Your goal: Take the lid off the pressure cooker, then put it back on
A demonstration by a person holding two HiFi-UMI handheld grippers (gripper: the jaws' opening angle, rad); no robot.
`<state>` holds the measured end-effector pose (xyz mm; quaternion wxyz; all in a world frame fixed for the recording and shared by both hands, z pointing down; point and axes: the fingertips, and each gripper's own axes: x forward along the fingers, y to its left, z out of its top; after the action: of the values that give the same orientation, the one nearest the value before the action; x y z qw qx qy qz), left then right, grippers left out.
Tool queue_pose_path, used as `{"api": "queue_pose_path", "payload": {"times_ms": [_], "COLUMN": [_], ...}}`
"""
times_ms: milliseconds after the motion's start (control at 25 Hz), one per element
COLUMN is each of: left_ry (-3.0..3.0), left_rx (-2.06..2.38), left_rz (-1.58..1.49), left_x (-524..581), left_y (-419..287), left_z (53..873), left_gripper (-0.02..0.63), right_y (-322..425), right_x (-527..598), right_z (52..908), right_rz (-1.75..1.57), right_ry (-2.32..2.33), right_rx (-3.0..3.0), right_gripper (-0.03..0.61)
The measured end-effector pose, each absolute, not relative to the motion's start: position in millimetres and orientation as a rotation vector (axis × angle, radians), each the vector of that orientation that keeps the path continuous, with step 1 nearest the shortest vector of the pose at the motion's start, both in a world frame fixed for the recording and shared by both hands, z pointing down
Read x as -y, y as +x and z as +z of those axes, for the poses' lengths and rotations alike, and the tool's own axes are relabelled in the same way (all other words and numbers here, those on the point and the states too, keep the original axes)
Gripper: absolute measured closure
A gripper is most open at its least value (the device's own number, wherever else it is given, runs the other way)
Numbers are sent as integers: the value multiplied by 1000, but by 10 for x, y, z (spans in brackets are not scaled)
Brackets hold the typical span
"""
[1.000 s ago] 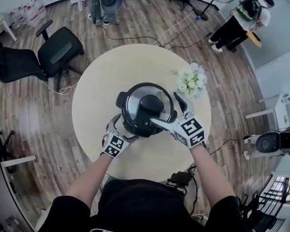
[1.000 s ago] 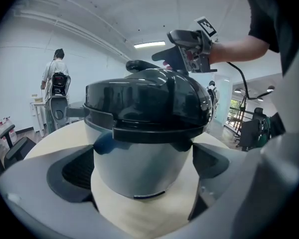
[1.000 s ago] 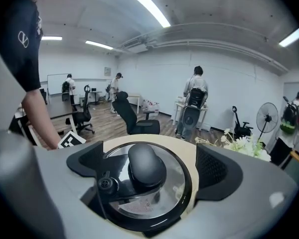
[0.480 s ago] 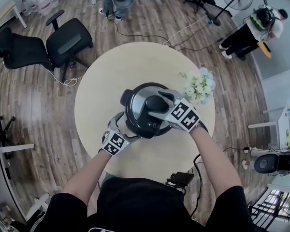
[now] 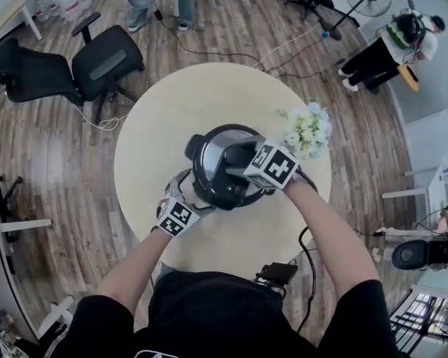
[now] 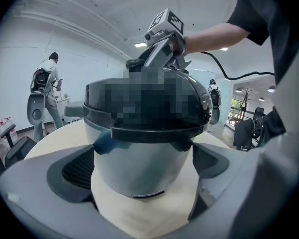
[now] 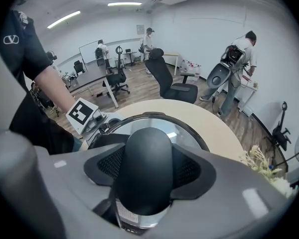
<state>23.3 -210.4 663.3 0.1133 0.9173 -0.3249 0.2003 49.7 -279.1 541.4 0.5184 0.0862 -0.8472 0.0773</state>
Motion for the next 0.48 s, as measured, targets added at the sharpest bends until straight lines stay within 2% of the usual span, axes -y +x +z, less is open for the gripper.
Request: {"api": "queue_pose_path", "payload": {"times_ms": [480], "left_ry": [2695], "left_rx": [963], "left_rz": [581], "left_x": [2124], "left_y": [239], "left_z": [6605], "left_gripper": [21], "right_y": [478], "right_x": [2873], "right_z": [5391], "right_rz": [264], "right_ry": [327], "right_rx": [1949], "right_gripper": [293]}}
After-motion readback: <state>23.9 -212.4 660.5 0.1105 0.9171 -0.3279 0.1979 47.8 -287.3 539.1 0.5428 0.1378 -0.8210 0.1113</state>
